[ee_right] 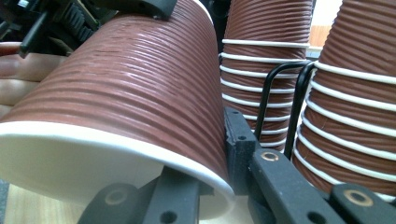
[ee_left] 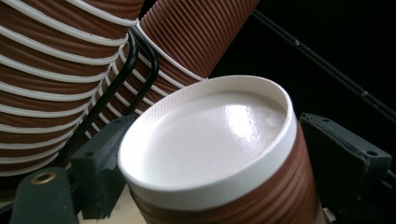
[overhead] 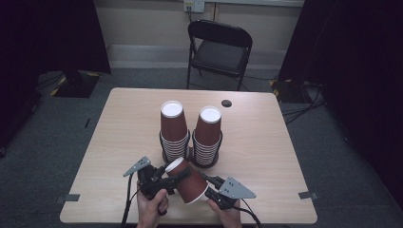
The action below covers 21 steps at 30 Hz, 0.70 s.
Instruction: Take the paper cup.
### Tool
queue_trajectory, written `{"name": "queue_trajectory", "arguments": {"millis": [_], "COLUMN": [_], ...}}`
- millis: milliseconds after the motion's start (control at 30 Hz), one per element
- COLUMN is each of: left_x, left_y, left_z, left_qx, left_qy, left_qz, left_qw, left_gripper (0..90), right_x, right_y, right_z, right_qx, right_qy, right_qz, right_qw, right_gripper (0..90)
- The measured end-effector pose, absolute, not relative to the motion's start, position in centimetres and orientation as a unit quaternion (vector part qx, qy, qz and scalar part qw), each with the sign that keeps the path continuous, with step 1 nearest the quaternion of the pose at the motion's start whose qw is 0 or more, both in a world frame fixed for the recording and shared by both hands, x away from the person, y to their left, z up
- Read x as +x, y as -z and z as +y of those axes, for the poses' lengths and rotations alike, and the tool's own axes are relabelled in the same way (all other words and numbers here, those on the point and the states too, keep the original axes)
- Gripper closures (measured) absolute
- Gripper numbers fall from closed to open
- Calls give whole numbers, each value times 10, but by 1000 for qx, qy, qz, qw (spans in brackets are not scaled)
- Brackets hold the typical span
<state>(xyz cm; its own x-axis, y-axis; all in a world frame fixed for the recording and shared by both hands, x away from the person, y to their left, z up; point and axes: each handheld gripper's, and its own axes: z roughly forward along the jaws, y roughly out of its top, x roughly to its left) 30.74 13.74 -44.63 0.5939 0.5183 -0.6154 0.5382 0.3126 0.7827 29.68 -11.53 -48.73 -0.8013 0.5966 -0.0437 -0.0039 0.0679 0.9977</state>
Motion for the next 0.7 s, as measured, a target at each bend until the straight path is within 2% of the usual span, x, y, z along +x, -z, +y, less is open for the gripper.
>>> {"name": "queue_trajectory", "arguments": {"millis": [100, 333, 467, 700], "left_x": [308, 311, 310, 307], "left_y": [445, 440, 438, 436], "left_z": [141, 145, 150, 151], "left_qx": [589, 594, 597, 622], "left_qy": [-5, -51, -95, -177], "left_qz": [452, 443, 417, 411], "left_qw": [670, 670, 678, 643], "left_gripper": [149, 152, 151, 155], "right_x": [298, 300, 301, 303], "right_y": [488, 486, 484, 483], "right_z": [-116, -117, -119, -125], "right_qx": [220, 228, 236, 264], "right_qy": [-650, -646, -640, -614], "right_qz": [695, 698, 701, 720], "right_qw": [215, 209, 206, 187], "right_gripper": [847, 852, 853, 854]}}
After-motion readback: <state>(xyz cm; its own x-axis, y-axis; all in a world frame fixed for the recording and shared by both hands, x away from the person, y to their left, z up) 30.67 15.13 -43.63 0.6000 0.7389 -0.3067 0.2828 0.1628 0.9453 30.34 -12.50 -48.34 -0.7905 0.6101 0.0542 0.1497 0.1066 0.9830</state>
